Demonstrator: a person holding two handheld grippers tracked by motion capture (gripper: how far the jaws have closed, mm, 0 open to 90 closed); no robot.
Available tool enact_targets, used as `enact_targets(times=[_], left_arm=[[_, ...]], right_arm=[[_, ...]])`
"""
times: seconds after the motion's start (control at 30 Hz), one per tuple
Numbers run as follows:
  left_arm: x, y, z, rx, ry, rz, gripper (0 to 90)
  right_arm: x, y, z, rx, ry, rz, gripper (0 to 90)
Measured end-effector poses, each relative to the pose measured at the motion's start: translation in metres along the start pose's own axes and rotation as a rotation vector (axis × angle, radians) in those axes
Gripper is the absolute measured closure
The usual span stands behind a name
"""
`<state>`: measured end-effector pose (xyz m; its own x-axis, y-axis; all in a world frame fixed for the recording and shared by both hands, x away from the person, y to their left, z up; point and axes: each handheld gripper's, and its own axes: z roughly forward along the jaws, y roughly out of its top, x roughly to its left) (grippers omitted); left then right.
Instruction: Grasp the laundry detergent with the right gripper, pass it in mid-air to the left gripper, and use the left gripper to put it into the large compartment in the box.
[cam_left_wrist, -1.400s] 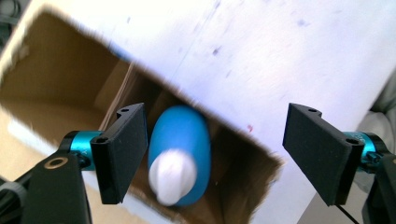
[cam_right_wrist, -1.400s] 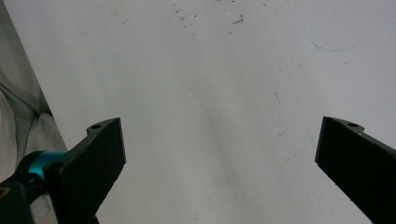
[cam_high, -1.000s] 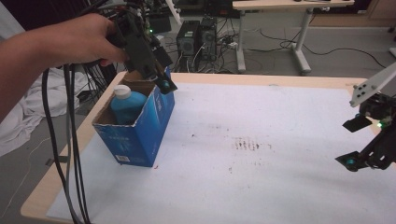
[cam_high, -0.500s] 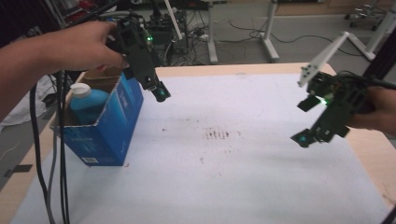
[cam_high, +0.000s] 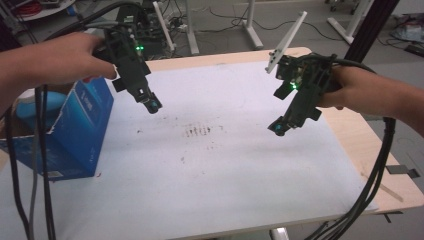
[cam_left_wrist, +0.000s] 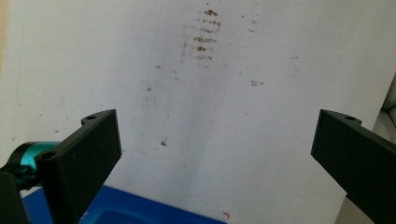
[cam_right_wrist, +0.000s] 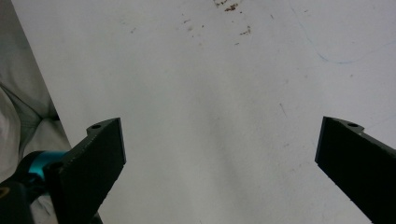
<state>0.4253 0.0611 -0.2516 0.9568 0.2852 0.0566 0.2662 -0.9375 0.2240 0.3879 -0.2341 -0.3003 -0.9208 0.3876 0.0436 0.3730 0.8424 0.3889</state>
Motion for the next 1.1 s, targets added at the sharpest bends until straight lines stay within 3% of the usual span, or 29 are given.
enact_targets(times=[0.3,1.1], left_arm=[[0.001,0.0,0.014,-0.012,-0.026,0.006,1.7],[0.0,-0.005,0.011,-0.033,-0.031,0.005,1.7]], right_arm=[[-0.001,0.002,0.003,0.004,0.001,-0.008,0.8],[0.002,0.005,0.001,-0.001,-0.008,-0.008,0.8]])
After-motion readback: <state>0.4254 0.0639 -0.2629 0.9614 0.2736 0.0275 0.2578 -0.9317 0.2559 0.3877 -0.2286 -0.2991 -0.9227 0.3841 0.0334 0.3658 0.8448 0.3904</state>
